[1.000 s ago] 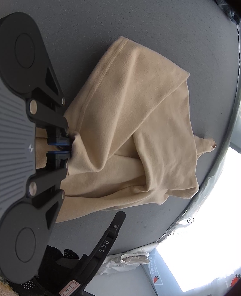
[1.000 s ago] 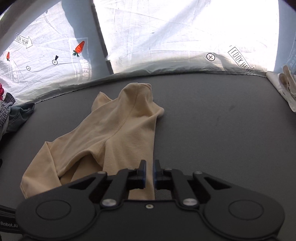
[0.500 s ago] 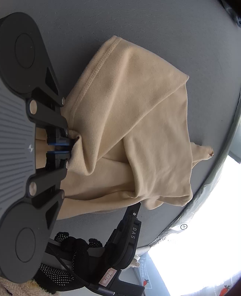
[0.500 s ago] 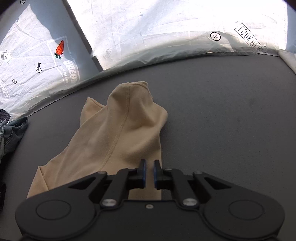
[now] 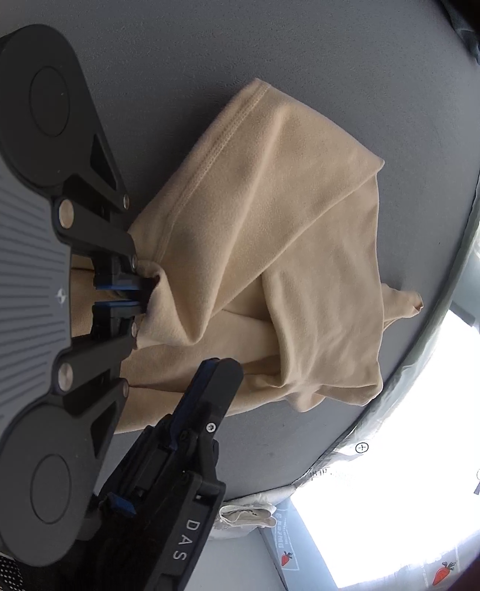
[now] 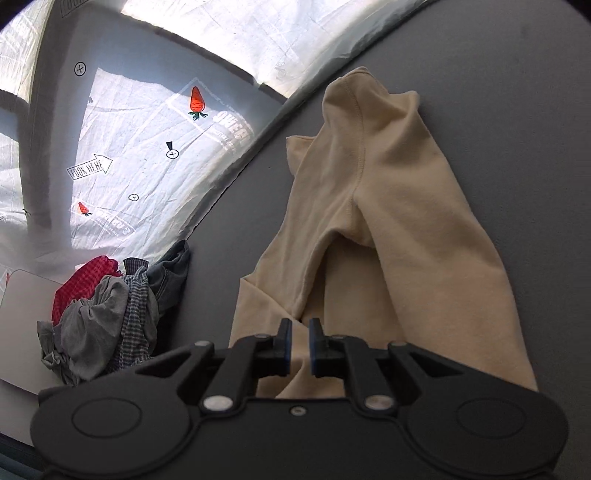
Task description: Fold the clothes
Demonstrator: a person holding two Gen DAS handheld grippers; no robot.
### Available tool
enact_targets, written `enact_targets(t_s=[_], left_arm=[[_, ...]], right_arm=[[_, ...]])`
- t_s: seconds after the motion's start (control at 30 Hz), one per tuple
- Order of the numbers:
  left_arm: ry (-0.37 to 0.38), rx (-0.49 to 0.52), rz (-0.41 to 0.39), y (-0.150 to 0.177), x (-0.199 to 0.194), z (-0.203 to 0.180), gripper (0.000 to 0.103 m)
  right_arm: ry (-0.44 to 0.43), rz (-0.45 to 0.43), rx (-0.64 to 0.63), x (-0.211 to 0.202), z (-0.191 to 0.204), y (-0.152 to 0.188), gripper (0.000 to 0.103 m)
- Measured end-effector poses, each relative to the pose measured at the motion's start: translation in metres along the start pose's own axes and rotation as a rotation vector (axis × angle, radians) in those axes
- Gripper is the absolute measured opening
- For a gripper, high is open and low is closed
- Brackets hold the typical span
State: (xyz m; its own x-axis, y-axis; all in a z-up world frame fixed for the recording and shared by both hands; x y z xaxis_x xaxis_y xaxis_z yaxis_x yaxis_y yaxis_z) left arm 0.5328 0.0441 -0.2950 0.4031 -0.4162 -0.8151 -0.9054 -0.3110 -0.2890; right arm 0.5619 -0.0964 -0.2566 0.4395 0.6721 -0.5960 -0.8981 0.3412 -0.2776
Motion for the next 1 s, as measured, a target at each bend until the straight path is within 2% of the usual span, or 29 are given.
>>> enact_targets(t_s=[0.07,0.23,0.33,0.5,0.57,0.6,0.63,0.67,0.8,0.87,1.0], left_arm=[[0.003,-0.021,-0.004,0.000,-0.001,0.003,0.007],[0.006,-0.042,-0.013,0.000,-0.002,0.006,0.007],[0.007,-0.040,-0.015,0.000,-0.002,0.006,0.007],[0.023,-0.050,-0.006,0.001,-0.002,0.008,0.007],[0.024,-0.048,-0.007,0.001,-0.003,0.008,0.007],[0.024,-0.043,-0.008,0.001,-0.004,0.007,0.007],[0.023,-0.037,-0.008,0.002,-0.005,0.007,0.007],[0.023,-0.032,-0.011,0.002,-0.008,0.006,0.007],[0.031,-0.015,-0.034,0.007,-0.025,0.003,0.007],[0.043,-0.010,-0.051,0.012,-0.038,0.002,0.013],[0.054,0.009,-0.086,0.026,-0.063,-0.001,0.018]], right_arm=[[0.032,0.021,-0.019,0.002,0.001,0.008,0.011],[0.050,0.035,0.035,-0.002,-0.006,0.016,0.025],[0.063,0.041,0.079,-0.006,-0.016,0.020,0.029],[0.008,0.076,0.187,0.003,-0.027,0.024,0.033],[0.006,0.083,0.176,0.009,-0.026,0.026,0.031],[0.007,0.078,0.161,0.011,-0.024,0.027,0.022],[0.002,0.070,0.148,0.011,-0.022,0.027,0.008],[-0.009,0.059,0.138,0.009,-0.020,0.027,0.004],[-0.038,0.006,0.103,-0.008,-0.008,0.024,0.002],[-0.037,-0.022,0.080,-0.021,-0.003,0.026,0.002],[-0.020,-0.086,0.031,-0.052,0.004,0.033,0.002]])
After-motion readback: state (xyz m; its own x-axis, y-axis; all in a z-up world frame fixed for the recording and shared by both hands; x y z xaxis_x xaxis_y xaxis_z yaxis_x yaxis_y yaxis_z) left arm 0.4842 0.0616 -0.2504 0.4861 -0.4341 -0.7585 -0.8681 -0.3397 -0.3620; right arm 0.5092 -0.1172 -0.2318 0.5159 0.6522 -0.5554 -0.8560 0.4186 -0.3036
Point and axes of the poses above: each gripper's, at about its wrist camera, not at the fingertips, and x roughly the way its jaws point, z to its left, y to its underside, the point moved 6 cm from there along x, roughly the way its jaws point, and after that the axes turned 1 degree about x, right-handed, at the moved point
